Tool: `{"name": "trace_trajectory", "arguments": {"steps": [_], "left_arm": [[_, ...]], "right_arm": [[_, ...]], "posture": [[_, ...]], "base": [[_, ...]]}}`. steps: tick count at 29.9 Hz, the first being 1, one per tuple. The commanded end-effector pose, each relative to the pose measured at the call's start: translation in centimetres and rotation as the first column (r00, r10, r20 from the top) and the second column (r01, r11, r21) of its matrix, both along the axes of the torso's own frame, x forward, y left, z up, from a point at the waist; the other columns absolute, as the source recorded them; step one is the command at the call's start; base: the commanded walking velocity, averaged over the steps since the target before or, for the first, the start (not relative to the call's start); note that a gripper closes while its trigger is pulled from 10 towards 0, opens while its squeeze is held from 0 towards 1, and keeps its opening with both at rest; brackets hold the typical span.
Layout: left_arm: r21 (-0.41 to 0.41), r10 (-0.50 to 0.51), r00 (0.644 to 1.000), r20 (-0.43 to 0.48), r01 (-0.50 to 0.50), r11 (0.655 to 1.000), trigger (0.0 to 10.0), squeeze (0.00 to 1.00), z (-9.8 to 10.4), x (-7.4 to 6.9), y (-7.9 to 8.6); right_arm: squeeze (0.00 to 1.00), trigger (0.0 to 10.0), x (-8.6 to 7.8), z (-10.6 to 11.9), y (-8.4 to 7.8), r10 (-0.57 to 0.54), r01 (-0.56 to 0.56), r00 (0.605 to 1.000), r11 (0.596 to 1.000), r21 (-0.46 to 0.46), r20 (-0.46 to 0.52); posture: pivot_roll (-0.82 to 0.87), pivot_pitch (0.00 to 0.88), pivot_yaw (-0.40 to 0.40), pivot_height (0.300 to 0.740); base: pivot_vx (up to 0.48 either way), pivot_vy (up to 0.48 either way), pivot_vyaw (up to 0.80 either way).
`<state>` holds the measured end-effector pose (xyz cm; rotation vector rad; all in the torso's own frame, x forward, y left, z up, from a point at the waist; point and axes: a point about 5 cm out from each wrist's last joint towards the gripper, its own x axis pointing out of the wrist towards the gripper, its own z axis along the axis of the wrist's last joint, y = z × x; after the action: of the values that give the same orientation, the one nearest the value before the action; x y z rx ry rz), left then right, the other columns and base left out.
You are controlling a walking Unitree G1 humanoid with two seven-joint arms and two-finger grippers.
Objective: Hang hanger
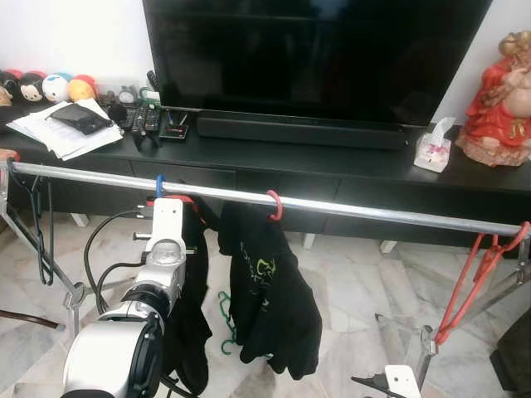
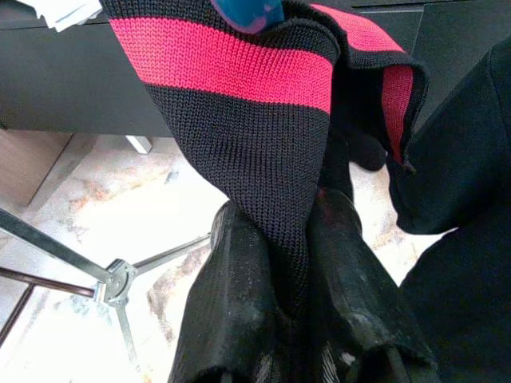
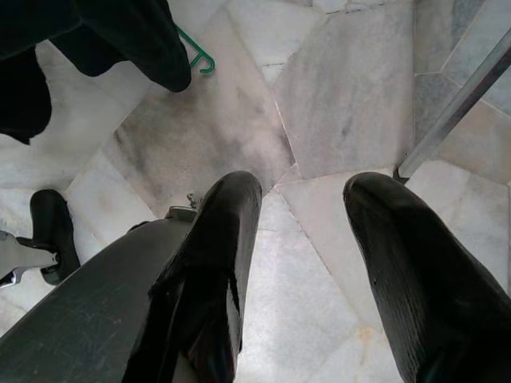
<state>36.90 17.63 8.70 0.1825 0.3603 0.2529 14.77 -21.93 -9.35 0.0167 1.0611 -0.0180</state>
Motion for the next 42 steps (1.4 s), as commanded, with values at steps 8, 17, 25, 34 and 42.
{"name": "trace_trajectory", "arguments": {"steps": [8,17,25,34,42], "left_arm": [[-0.010,-0.122,0.983,0.139,0.124,0.992,0.0,0.00,1.0,0.2,-0.5],[0.058,-0.212,0.939,0.271,0.204,0.977,10.0,0.00,0.9,-1.2,-0.1],[0.137,-0.295,0.912,0.286,0.265,0.954,10.0,0.00,0.2,-2.6,0.5],[0.162,-0.283,0.933,0.222,0.251,0.954,10.0,0.00,-2.4,-5.8,3.5],[0.121,-0.208,0.949,0.239,0.183,0.976,10.0,0.00,-2.9,-7.8,5.4]], "right_arm": [[0.00,10.0,0.2,0.2,-0.4,-0.007,0.007,1.000,1.000,-0.020,0.014],[0.00,10.0,1.1,0.5,-0.3,-0.012,0.013,0.999,1.000,-0.023,0.043],[0.00,10.0,1.7,0.7,0.0,-0.019,0.020,0.998,1.000,-0.019,0.058],[0.00,10.0,2.5,0.9,0.3,-0.032,0.033,0.997,0.999,-0.018,0.073],[0.00,10.0,2.8,1.0,0.5,-0.033,0.035,0.996,0.999,-0.015,0.078]], "posture": [[-0.08,0.000,-0.087,0.740],[-0.04,0.000,-0.090,0.740],[-0.02,0.000,-0.074,0.740],[0.01,0.000,-0.056,0.740],[0.04,0.000,-0.052,0.740]], "base": [[0.000,0.000,0.00],[0.000,0.000,0.00],[0.000,0.000,0.00],[0.000,0.000,0.00],[0.000,0.000,0.00]]}}
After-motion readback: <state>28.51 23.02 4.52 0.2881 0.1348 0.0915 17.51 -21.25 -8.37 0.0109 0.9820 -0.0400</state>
